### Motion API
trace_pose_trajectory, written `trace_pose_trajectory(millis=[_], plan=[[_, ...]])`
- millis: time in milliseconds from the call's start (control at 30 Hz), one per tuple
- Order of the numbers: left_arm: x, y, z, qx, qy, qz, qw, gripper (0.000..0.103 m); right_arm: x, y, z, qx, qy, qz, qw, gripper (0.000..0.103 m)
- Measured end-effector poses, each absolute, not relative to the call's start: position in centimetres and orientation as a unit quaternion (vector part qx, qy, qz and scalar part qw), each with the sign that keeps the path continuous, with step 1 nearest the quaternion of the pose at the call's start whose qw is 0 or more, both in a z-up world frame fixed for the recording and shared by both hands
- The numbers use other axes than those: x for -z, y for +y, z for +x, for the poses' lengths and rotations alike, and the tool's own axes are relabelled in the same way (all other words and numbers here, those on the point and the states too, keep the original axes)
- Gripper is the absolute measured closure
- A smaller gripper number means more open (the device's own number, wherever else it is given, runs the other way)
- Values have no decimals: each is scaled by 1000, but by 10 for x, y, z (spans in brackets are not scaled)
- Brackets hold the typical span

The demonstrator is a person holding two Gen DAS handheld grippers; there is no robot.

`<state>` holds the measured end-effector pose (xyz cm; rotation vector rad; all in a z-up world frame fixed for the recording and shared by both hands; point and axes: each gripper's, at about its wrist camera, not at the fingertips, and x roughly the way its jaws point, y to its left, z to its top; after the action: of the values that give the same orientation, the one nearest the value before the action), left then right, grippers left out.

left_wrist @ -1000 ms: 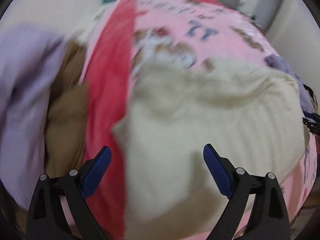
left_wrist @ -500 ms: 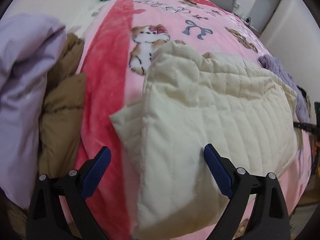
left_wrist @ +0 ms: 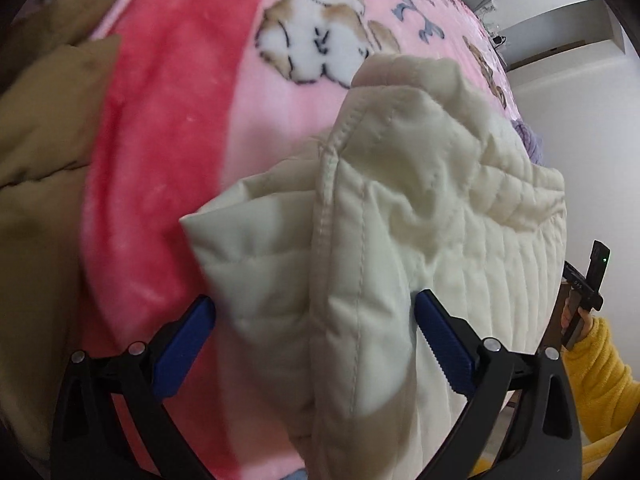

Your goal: Fold large clothes

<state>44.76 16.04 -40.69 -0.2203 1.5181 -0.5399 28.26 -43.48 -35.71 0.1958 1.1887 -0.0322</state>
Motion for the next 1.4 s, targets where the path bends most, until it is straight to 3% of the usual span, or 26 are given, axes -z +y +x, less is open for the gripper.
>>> trace_pose_trajectory(millis=[167,433,933,1300,1367,1400], plan=[[424,159,462,259,702,-126,651,4,380,-444,299,-14,582,77,809,8],[414,141,458,246,700,-97,663,4,424,-482,293,-91,593,230,767,8],[434,119,477,250,738,-122,615,4,441,-460,317,-138,607,303,722,7],[441,133,474,237,739,-120,619,4,436,-424,331,-70,667,255,697,7],[439,120,475,229,741,-108,622,11,434,-416,333,-73,674,239,695,9],[439,120,476,228,740,-110,622,15,432,-414,332,-74,673,236,697,16]])
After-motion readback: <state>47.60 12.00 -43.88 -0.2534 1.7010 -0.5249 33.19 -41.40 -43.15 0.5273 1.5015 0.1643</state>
